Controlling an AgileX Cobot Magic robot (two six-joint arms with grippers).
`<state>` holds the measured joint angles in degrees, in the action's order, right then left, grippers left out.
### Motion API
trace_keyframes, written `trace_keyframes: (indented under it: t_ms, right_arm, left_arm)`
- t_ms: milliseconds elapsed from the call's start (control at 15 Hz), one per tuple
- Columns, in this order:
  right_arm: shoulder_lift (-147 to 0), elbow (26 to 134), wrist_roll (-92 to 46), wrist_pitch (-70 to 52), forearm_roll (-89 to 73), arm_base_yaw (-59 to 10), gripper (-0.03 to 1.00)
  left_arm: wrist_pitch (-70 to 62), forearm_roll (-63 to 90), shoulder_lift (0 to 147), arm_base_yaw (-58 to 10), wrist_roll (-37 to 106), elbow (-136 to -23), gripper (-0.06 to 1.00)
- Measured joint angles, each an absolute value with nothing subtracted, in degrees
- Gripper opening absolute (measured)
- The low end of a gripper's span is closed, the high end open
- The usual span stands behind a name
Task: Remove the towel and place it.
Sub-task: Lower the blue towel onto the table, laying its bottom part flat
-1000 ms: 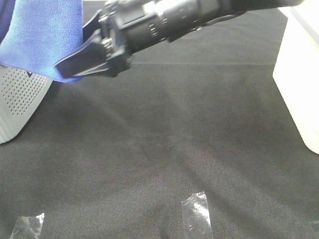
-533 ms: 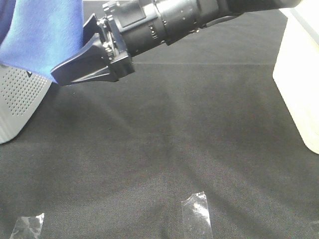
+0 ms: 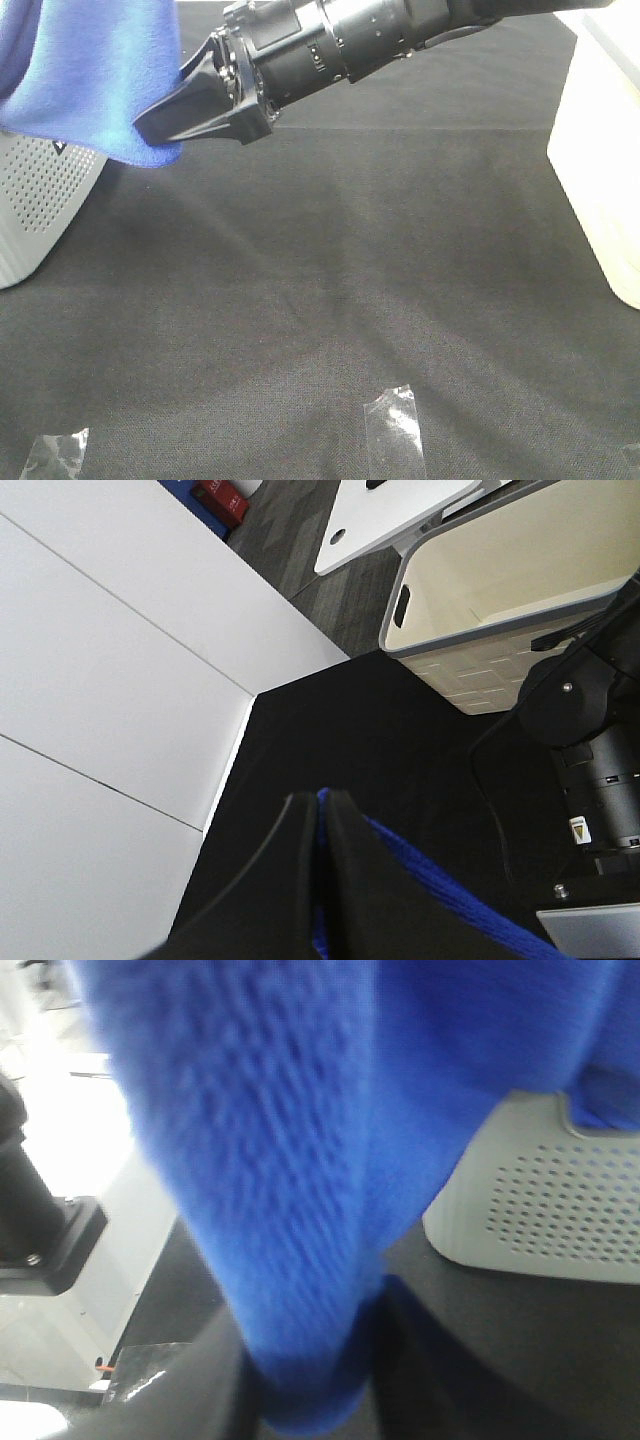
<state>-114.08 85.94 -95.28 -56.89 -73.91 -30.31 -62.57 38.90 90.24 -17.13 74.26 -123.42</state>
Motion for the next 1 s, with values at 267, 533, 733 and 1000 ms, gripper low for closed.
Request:
trace_keyframes:
  t_ms: [267, 533, 733, 1000]
  right_arm:
    - [-114.1, 85.9, -90.8, -57.0, -70.1, -30.3, 0.15]
    - [-114.1, 85.9, -88.5, -64.0, -69.7, -27.4, 0.03]
    - [-113.0, 85.9, -86.9, -66.3, -70.1, -26.2, 0.00]
    - [-110.2, 85.9, -75.6, -63.7, -70.1, -26.3, 0.00]
  left_arm:
    - [-62.6, 38.8, 90.2, -17.1, 74.3, -123.4, 0.00]
    - [-62.6, 38.7, 90.2, -17.1, 74.1, -123.4, 0.00]
    - [-62.6, 38.7, 90.2, -17.1, 74.1, -123.4, 0.00]
    - [-62.6, 38.7, 90.2, -17.1, 73.3, -123.4, 0.00]
